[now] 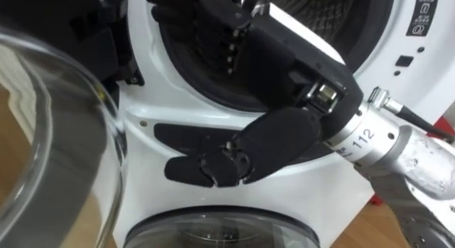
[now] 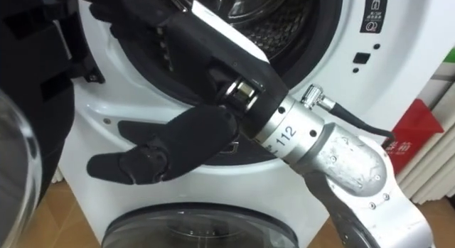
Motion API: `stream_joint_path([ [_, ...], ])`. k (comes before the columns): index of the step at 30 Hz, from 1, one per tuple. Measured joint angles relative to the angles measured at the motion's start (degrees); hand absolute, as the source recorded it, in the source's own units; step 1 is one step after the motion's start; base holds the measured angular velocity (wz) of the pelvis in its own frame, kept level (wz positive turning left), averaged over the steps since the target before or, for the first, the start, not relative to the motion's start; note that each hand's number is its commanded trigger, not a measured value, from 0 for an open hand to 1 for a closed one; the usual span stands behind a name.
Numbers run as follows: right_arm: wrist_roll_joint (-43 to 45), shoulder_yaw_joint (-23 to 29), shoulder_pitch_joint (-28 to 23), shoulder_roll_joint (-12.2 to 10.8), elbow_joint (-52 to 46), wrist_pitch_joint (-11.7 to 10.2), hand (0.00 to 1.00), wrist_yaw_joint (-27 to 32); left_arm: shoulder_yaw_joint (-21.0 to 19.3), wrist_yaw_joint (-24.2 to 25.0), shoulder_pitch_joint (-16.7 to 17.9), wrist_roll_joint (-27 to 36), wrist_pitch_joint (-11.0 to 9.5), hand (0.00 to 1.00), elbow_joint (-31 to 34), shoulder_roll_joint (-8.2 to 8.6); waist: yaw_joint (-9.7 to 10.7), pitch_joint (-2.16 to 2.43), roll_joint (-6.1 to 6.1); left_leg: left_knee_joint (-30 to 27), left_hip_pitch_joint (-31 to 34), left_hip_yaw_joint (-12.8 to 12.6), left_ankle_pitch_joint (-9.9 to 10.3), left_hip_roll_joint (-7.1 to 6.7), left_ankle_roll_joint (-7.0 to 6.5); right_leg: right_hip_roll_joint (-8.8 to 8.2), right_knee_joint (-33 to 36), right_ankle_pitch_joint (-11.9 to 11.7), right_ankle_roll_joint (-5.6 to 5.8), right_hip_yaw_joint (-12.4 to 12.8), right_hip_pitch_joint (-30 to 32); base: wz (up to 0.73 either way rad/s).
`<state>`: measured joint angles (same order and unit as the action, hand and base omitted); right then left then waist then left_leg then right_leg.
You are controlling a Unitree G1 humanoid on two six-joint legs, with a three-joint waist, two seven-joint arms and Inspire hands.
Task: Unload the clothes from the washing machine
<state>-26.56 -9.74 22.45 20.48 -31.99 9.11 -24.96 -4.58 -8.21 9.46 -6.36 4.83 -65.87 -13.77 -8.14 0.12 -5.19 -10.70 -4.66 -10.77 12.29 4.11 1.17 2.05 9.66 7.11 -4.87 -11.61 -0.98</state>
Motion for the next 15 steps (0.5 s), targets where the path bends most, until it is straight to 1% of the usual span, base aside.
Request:
stream_joint_path([
  [3, 0.0, 0.2, 0.0, 0.0, -0.3, -0.4, 0.0, 0.3, 0.0, 0.2, 0.0, 0.0, 0.0, 0.0, 0.0, 0.16, 0.0, -0.01, 0.02, 0.1, 0.0, 0.1, 0.1, 0.01, -0.06, -0.02, -0.1, 0.1, 0.14, 0.0, -0.1, 0.0],
  [5, 0.3, 1.4, 0.0, 0.0, -0.3, -0.4, 0.0, 0.7, -0.6, 0.2, 0.1, -0.1, 0.0, 0.0, 0.0, 0.54, 0.0, -0.05, 0.08, 0.1, -0.1, 0.2, 0.2, 0.0, -0.11, 0.01, -0.1, 0.1, 0.16, 0.0, -0.1, 0.0],
  [8, 0.9, 4.6, 0.0, 0.3, -0.2, -0.5, 0.0, 1.7, -2.1, 0.2, 0.3, -0.1, 0.0, 0.0, -0.1, 1.23, 0.2, -0.05, 0.09, 0.0, -0.1, 0.4, 0.3, 0.0, -0.13, -0.04, -0.1, 0.1, 0.17, -0.1, -0.2, 0.01],
  [10, 0.9, 7.0, 0.0, 0.7, -0.1, -1.2, 0.0, 3.4, -2.1, 0.2, 0.6, -0.1, 0.0, 0.0, -0.6, 1.34, 0.4, -0.05, 0.12, 0.0, -0.1, 0.6, 0.3, -0.01, -0.12, -0.04, -0.1, 0.1, 0.18, -0.1, -0.3, 0.02],
  [11, 0.9, 7.2, 0.0, 0.7, 0.0, -1.5, 0.0, 3.9, -2.1, 0.2, 0.7, -0.1, 0.0, 0.0, -0.6, 1.34, 0.5, -0.06, 0.12, -0.1, -0.1, 0.6, 0.3, -0.01, -0.12, -0.03, -0.1, 0.1, 0.18, -0.1, -0.3, 0.0],
  [15, 0.9, 7.5, 0.0, 0.7, 1.6, -2.9, 0.0, 5.6, -2.1, 0.2, 1.4, -0.1, 0.0, 0.0, -0.7, 1.47, 1.3, -0.31, 0.49, -0.1, 0.0, 0.7, 0.3, -0.05, -0.12, -0.04, -0.2, 0.1, 0.18, -0.1, -0.2, 0.0],
])
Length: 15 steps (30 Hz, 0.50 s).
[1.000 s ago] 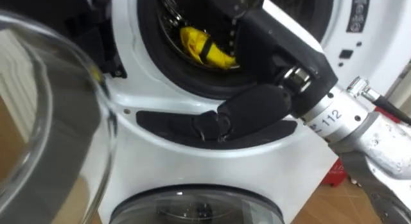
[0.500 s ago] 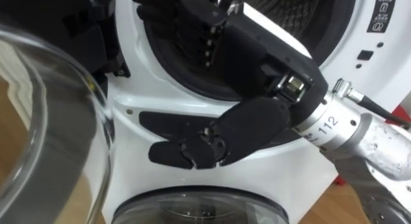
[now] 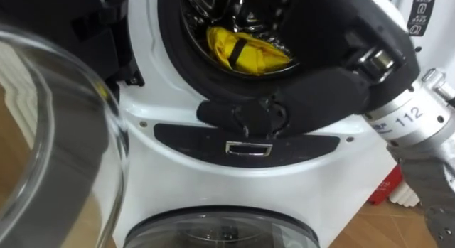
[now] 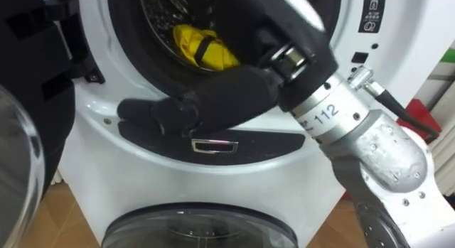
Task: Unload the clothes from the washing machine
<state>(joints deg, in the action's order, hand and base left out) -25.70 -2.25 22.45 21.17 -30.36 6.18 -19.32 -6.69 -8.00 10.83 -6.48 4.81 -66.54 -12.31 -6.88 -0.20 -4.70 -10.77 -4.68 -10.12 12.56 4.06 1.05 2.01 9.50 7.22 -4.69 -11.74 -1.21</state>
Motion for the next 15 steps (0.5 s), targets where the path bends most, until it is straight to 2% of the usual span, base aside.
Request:
stream_joint_path([
  [4, 0.0, 1.4, -0.2, 0.3, 1.1, 0.0, 0.0, 2.9, 0.0, 0.0, 0.5, 0.0, 0.0, 0.0, 0.2, 0.04, 0.6, -0.17, 0.27, 0.1, 0.3, 0.4, 0.0, -0.42, -0.02, -0.03, 0.0, 0.1, 0.14, -0.1, 0.2, 0.03],
  [6, 0.1, 2.5, -0.2, 0.8, 1.2, 0.0, 0.0, 4.4, 0.0, 0.0, 0.5, 0.0, 0.0, 0.0, 0.2, 0.1, 1.0, -0.12, 0.31, 0.0, 0.5, 1.0, 0.0, -0.55, -0.03, -0.07, 0.0, 0.3, 0.25, -0.2, 0.2, 0.13],
  [8, 0.1, 4.0, -0.2, 1.5, 1.4, -0.1, 0.0, 5.4, -0.4, 0.0, 0.5, -0.1, 0.0, 0.0, 0.2, 0.19, 1.0, 0.09, 0.39, 0.1, 0.5, 1.0, 0.0, -0.55, -0.04, -0.07, -0.2, 0.3, 0.26, -0.3, 0.2, 0.06],
  [10, 0.3, 5.1, -0.2, 1.8, 2.2, -0.4, 0.0, 7.2, -1.8, 0.0, 0.7, -0.5, 0.0, 0.0, 0.4, 0.19, 1.3, 0.51, 0.51, 0.1, 0.6, 1.3, 0.0, -0.55, -0.04, -0.11, -0.5, 0.3, 0.26, -0.8, -0.1, 0.07],
  [13, 0.2, 5.5, -0.5, 2.0, 3.4, -0.6, 0.0, 8.3, -2.5, -0.1, 1.2, -0.4, 0.2, 0.0, 1.0, 0.17, 2.2, 0.5, 0.78, 0.0, 0.1, 2.0, 0.0, -0.64, -0.04, -0.15, -0.8, 0.3, 0.27, -1.1, -1.0, 0.1],
  [15, 0.3, 6.1, -1.8, 2.1, 3.8, -0.7, 0.0, 9.2, -2.8, -0.1, 1.5, -0.4, 0.3, 0.0, 2.8, 0.15, 3.3, 0.32, 1.13, 0.0, 0.0, 2.5, 0.0, -0.76, -0.04, -0.39, -0.9, 0.3, 0.35, -2.0, -1.4, 0.14],
])
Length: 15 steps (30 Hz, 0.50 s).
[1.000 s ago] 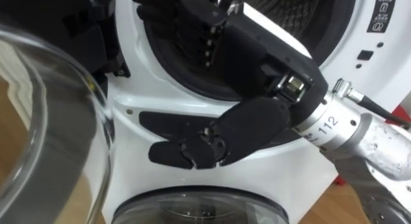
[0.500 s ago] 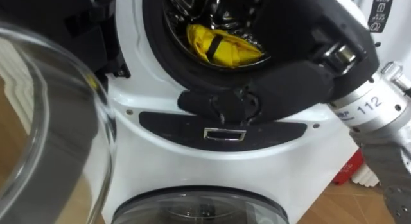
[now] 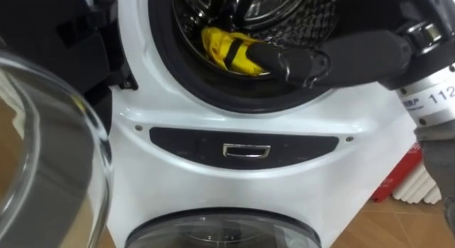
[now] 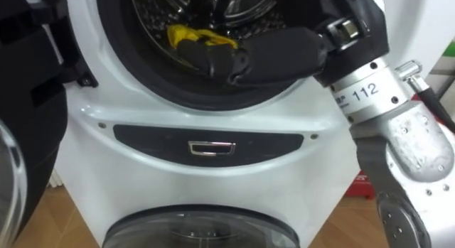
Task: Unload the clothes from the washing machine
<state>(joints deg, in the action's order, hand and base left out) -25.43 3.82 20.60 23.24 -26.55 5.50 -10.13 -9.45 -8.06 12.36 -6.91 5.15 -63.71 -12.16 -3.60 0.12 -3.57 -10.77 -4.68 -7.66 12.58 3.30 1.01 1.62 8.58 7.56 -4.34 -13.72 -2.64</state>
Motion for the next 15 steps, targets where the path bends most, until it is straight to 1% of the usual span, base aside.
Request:
stream_joint_path([
  [2, -0.1, 0.0, -0.2, 0.5, 1.1, -0.1, 0.0, 0.1, 0.0, 0.0, 0.0, 0.0, 0.1, 0.0, 1.0, -0.02, 0.4, -0.04, 0.38, 0.0, -0.1, 0.2, 0.0, -0.08, -0.02, -0.19, 0.0, 0.1, 0.12, -0.5, -0.2, 0.08],
  [3, -0.1, 0.1, -0.2, 1.3, 1.6, 0.0, 0.0, 0.2, -0.5, 0.0, -0.3, 0.0, 0.2, 0.0, 1.4, -0.02, 0.4, -0.01, 0.62, -0.1, -0.1, 0.2, 0.0, -0.08, -0.03, -0.26, 0.0, 0.1, 0.17, -0.5, -0.2, 0.0],
  [5, 0.5, 0.0, -0.2, 2.1, 1.8, -0.1, 0.0, 0.2, -0.6, 0.0, -0.4, 0.0, 0.6, 0.0, 2.3, -0.31, 0.3, 0.0, 0.73, 0.0, -0.1, 0.1, 0.0, -0.13, -0.03, -0.27, 0.0, 0.1, 0.18, -0.6, -0.2, 0.0],
  [7, 1.3, -0.3, -0.2, 2.2, 2.8, -0.9, 0.0, 0.2, -0.6, 0.0, -1.2, 0.0, 1.3, 0.0, 3.5, -0.54, 0.0, 0.01, 0.72, 0.0, -0.1, 0.0, 0.0, -0.15, -0.03, -0.24, 0.0, 0.1, 0.18, -0.5, -0.2, 0.0],
  [11, 1.2, -0.4, -0.2, 2.2, 4.1, -2.0, 0.0, 0.1, -0.6, 0.3, -1.6, 0.0, 2.2, 0.0, 4.3, -0.71, -0.6, 0.01, 0.77, 0.1, -0.4, 0.0, 0.0, -0.13, -0.03, -0.17, 0.1, 0.1, 0.18, -0.3, -0.2, -0.02],
  [13, 0.2, -0.5, -0.2, 2.2, 5.8, -3.1, 0.0, 0.0, -0.6, 0.4, -2.2, 0.0, 2.9, 0.0, 4.3, -0.73, -1.3, 0.02, 0.78, 0.1, -0.8, -0.1, 0.0, -0.09, -0.04, -0.12, 0.1, 0.1, 0.15, -0.2, -0.4, -0.02],
  [15, -0.3, -0.8, -0.2, 2.2, 6.5, -3.3, 0.0, -0.1, -0.5, 0.8, -2.5, 0.0, 3.3, 0.0, 4.3, -0.72, -1.6, 0.03, 0.73, 0.1, -0.9, -0.1, 0.0, -0.09, -0.05, -0.14, 0.2, 0.1, 0.14, -0.1, -0.5, 0.0],
])
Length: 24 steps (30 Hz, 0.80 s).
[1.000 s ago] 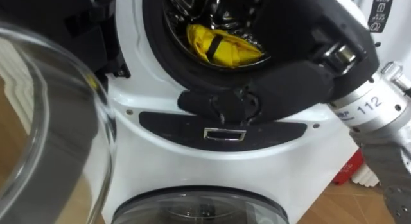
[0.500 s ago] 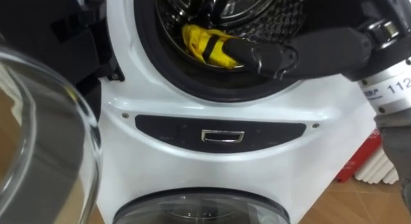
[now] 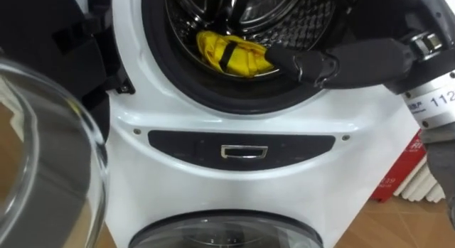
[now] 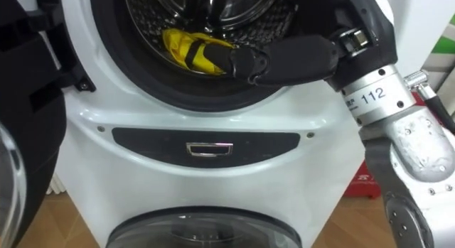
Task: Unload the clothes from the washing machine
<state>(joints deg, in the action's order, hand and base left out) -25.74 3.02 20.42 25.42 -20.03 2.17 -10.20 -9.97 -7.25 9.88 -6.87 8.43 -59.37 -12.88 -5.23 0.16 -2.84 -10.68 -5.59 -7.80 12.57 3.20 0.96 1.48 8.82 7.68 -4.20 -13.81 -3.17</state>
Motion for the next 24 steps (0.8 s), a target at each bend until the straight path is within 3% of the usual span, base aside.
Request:
stream_joint_path([
  [11, 1.6, -3.7, 3.5, -0.1, 6.7, -1.6, 0.0, 0.0, 1.0, 0.5, -0.5, 0.0, 2.5, 0.0, 1.3, -0.51, 0.0, -0.03, -0.85, -0.9, 0.4, -0.1, -0.1, 0.07, 0.02, -0.25, 1.2, 0.8, 0.44, 0.0, 0.9, 0.0],
  [15, 2.2, -5.7, 3.9, -0.7, 6.8, -1.6, 0.0, 0.2, 1.9, 1.4, -0.5, -0.1, 3.4, 0.0, 1.4, -0.75, -0.5, -0.03, -1.2, -0.7, 0.4, -0.8, -0.4, 0.18, 0.21, -0.2, 2.0, 0.6, -0.27, 0.3, 1.2, -0.06],
  [20, 6.9, -6.8, 4.0, -3.1, 7.2, -1.8, 0.0, 2.1, 3.6, 1.7, -0.7, -0.1, 3.8, 0.0, 1.3, -1.04, -1.6, 0.05, -1.59, -0.7, 0.9, -0.8, -0.8, 0.28, 0.45, -0.14, 2.3, 0.6, -0.25, 0.4, 1.9, -0.01],
  [21, 8.9, -7.0, 4.3, -3.3, 7.4, -2.1, 0.0, 2.6, 3.6, 1.7, -0.6, -0.1, 3.9, 0.0, 1.3, -1.26, -2.0, -0.09, -1.72, -0.6, 1.0, -0.9, -1.0, 0.27, 0.5, -0.17, 2.8, 0.6, -0.39, 0.5, 2.3, 0.0],
  [22, 11.1, -7.3, 4.6, -3.3, 7.8, -2.1, 0.0, 2.7, 3.7, 1.7, -0.6, -0.1, 4.3, 0.0, 1.2, -1.41, -2.0, 0.13, -2.11, -0.6, 1.1, -0.9, -1.2, 0.26, 0.54, -0.24, 3.0, 0.6, -0.5, 0.4, 2.4, 0.0],
  [24, 14.7, -8.1, 5.1, -3.3, 8.0, -1.8, 0.0, 3.0, 4.1, 1.7, -0.6, -0.1, 4.5, 0.0, 1.2, -1.49, -2.1, 0.08, -2.03, -0.6, 1.1, -0.8, -1.3, 0.26, 0.44, -0.27, 3.1, 0.6, -0.56, 0.3, 2.5, 0.04],
])
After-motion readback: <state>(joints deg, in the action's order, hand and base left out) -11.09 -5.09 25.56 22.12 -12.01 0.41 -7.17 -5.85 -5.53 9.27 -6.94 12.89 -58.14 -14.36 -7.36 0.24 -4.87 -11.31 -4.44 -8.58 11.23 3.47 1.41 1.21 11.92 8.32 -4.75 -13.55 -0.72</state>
